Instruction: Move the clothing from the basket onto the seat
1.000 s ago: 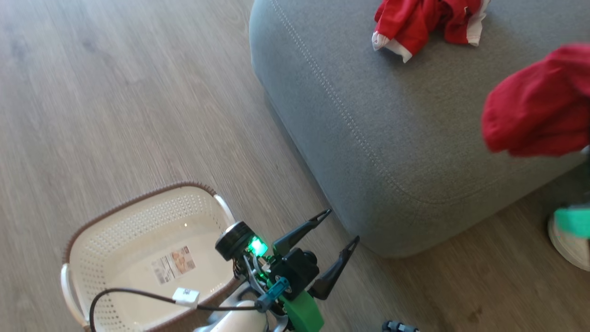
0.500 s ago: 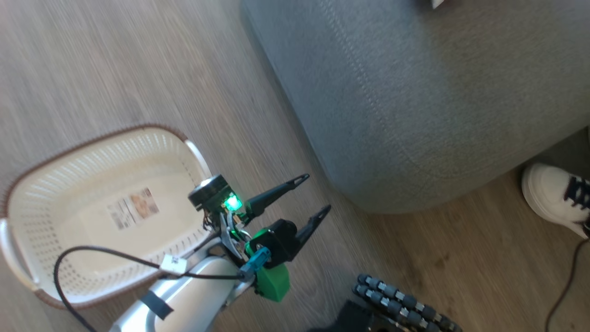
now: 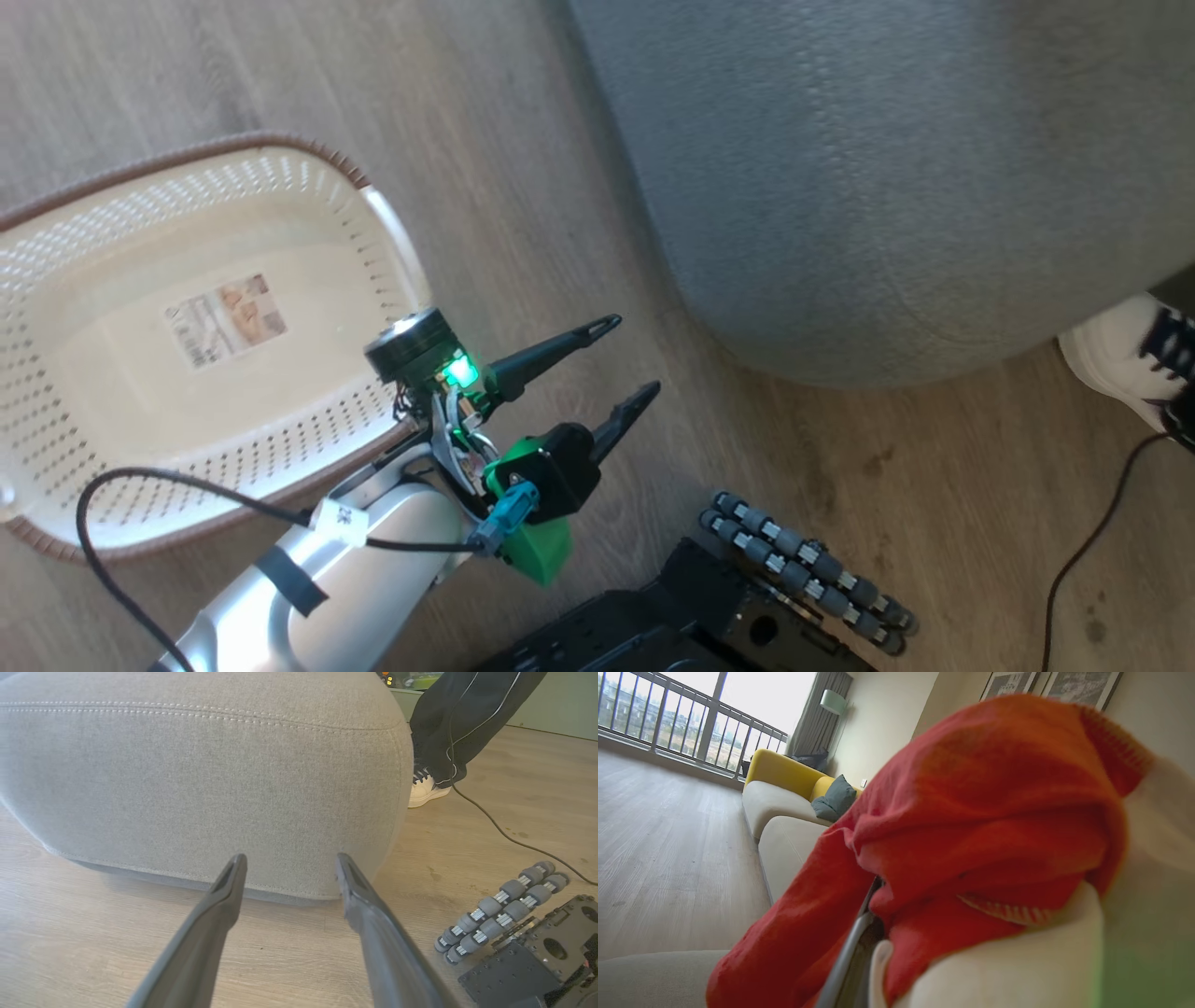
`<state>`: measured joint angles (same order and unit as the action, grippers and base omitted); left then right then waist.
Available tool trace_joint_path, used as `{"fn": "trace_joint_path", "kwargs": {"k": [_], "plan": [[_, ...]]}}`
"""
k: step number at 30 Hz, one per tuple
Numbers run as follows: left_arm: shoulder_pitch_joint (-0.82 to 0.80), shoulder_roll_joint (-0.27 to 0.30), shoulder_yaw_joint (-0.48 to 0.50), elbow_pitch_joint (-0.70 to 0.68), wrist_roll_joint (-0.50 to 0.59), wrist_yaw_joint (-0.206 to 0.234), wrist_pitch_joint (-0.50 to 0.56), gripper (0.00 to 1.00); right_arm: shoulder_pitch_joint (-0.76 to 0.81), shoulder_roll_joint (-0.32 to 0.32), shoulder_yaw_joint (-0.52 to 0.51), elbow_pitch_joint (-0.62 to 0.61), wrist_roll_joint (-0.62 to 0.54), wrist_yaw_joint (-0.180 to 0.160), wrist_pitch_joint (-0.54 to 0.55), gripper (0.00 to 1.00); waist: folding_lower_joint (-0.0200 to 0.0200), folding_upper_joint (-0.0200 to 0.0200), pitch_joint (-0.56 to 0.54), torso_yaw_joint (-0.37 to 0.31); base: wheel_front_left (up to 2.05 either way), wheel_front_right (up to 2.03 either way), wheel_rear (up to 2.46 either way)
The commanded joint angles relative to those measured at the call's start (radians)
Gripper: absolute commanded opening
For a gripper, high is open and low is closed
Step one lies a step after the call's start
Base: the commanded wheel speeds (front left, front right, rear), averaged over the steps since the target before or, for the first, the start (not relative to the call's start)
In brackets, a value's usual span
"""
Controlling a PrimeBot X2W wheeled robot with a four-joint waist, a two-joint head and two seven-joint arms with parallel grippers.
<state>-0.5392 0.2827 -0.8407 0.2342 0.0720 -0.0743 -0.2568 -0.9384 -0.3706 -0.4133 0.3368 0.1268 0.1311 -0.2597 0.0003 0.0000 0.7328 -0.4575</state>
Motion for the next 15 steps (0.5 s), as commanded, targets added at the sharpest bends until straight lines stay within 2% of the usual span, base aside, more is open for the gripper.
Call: {"fn": "trace_joint_path", "kwargs": {"k": [1,8,9,15], "plan": [[-0.009,0.002,0.012,-0.037,0.002,0.012,-0.005,1.0,-0.028,-0.059,0.004,0.015,0.012,0.0,-0.002,0.0,-0.0003,0.0,0.021,0.026,0.0,0.0,0.0],[-0.036,0.011,-0.008,-0.05,0.002,0.032,-0.005,1.0,-0.189,-0.145,0.065,0.285,0.024,0.0,-0.002,0.0,-0.0003,0.0,0.068,0.073,0.0,0.0,0.0],[-0.036,0.011,-0.008,-0.05,0.002,0.032,-0.005,1.0,-0.189,-0.145,0.065,0.285,0.024,0.0,-0.002,0.0,-0.0003,0.0,0.068,0.073,0.0,0.0,0.0],[-0.053,0.007,-0.022,-0.054,-0.007,0.053,-0.005,1.0,-0.322,-0.193,0.081,0.469,0.02,0.0,-0.002,0.0,-0.0003,0.0,0.096,0.109,0.0,0.0,0.0]]}}
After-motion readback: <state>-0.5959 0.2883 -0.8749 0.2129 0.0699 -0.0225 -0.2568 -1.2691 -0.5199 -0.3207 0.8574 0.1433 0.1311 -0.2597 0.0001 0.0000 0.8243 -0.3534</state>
